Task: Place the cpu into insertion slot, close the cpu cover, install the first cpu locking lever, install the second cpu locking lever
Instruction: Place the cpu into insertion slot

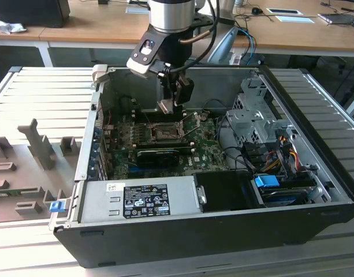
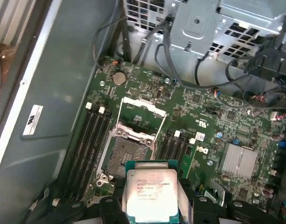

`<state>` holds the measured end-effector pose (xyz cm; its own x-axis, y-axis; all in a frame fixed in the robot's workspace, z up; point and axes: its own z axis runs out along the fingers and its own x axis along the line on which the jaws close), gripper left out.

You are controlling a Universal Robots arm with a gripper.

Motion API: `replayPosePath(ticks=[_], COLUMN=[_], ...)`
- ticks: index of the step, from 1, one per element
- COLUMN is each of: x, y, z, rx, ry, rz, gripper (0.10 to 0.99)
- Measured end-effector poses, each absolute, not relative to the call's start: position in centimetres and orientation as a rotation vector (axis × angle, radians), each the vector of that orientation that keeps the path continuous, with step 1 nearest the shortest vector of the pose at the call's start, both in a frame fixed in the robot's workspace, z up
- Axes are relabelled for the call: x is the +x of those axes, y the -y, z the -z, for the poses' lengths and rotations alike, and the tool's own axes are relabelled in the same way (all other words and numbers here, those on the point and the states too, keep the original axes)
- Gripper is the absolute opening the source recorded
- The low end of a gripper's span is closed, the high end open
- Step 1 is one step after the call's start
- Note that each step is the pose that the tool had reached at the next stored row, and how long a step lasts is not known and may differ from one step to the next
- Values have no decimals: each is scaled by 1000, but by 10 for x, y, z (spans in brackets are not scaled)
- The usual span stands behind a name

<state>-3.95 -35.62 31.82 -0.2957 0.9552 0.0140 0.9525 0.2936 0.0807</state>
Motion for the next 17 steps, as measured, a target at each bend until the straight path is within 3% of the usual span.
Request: replayPosePath(ticks=[17], x=[-40], y=[356], z=[-296], rx=[2030], ry=[-2339], rz=[-107], gripper=[529])
